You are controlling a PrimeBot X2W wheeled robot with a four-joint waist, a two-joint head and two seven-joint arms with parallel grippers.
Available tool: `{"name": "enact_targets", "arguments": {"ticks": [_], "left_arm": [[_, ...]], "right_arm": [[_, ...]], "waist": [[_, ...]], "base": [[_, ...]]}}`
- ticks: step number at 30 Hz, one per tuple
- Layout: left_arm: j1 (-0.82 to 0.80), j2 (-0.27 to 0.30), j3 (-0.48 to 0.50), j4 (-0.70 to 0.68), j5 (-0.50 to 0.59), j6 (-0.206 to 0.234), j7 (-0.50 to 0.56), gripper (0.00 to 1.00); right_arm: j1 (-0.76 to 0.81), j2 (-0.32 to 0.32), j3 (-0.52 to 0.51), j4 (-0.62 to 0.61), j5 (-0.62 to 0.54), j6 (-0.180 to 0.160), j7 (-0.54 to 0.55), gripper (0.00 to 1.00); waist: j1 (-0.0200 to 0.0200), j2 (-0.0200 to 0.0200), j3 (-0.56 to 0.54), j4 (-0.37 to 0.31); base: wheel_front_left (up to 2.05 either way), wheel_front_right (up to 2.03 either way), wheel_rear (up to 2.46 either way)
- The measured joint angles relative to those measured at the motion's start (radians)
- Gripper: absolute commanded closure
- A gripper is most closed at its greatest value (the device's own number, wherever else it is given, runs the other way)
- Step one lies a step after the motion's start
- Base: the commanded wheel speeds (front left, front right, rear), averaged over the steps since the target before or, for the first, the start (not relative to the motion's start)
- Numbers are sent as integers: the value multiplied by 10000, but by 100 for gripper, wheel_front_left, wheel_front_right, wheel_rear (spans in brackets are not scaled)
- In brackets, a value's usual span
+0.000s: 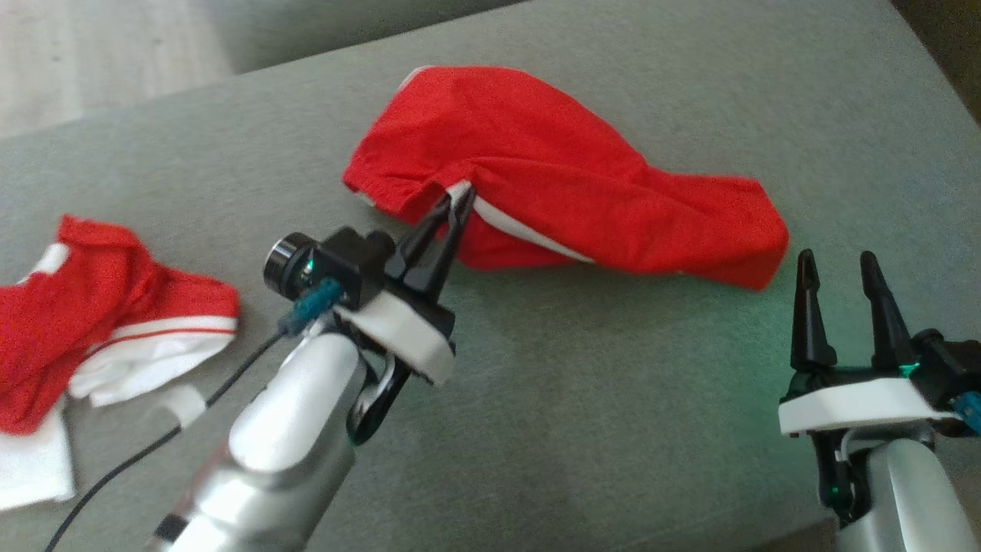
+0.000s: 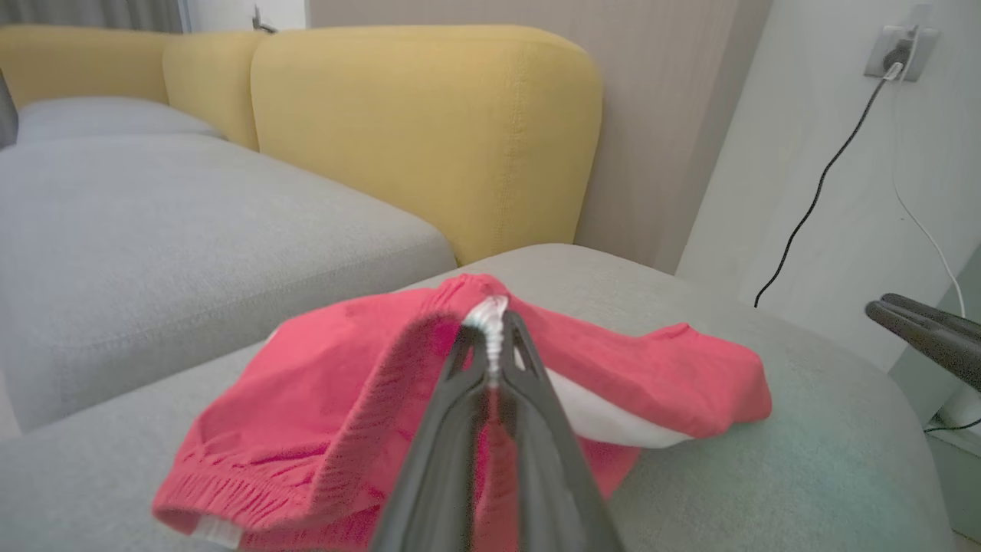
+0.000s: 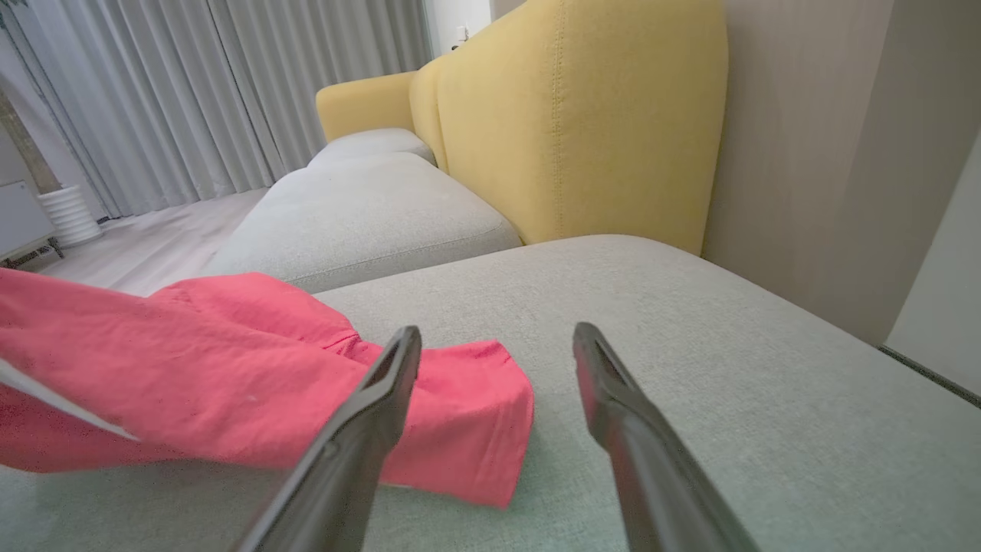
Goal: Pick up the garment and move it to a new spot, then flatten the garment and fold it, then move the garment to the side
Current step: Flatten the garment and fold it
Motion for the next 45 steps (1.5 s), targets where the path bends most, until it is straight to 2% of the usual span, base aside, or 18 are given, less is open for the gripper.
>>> {"name": "enact_targets", "arguments": {"ticks": [9,14,16,17,18,22,28,34,37,40,45], "left_arm": [[810,2077,-2234,-2090,198,-73,-209,100],[1098,3070,-3329,-2416,598,-73,136,100],[1315,3260,-3630,-2387,606,-73,244,100],[1448,3273,-3724,-2324,564,-73,343,53],[1569,3267,-3841,-2226,493,-73,420,0],[1806,3198,-3885,-1753,443,109,407,0],[1804,2602,-2847,-1678,-322,1089,-385,0],[2014,2029,-813,-2257,-1170,2355,-1035,0],[2640,1574,431,-3095,-1080,2729,-1053,0],[3355,1106,1223,-3540,-696,2696,-1055,0],[3997,744,1634,-3490,81,2094,-1053,0]], "right_arm": [[226,0,-46,286,-263,0,0,0],[221,0,-23,370,-274,0,0,0],[221,2,-8,408,-274,0,0,0],[221,2,-6,418,-274,0,0,0],[221,0,-8,437,-274,0,0,0],[221,0,-15,541,-364,0,0,0],[198,0,-341,385,-424,0,0,0],[178,0,-581,205,-514,0,0,0],[179,0,-683,426,-665,0,0,0],[202,2,-943,1289,-569,0,0,0],[76,2,-1112,2679,-127,0,146,0]], "waist": [[-1,0,-512,1269],[-1,0,-678,1800],[-1,0,-708,1905],[-1,0,-716,1939],[-1,0,-721,1965],[-1,0,-716,2053],[0,0,-801,2274],[0,0,-998,2485],[-1,0,-1045,2526],[-1,0,-1035,2531],[0,0,-941,2549]], "base": [[0,0,0],[0,0,0],[0,0,0],[0,0,0],[0,0,0],[0,0,0],[0,0,0],[0,0,0],[0,0,0],[0,0,0],[0,0,0]]}}
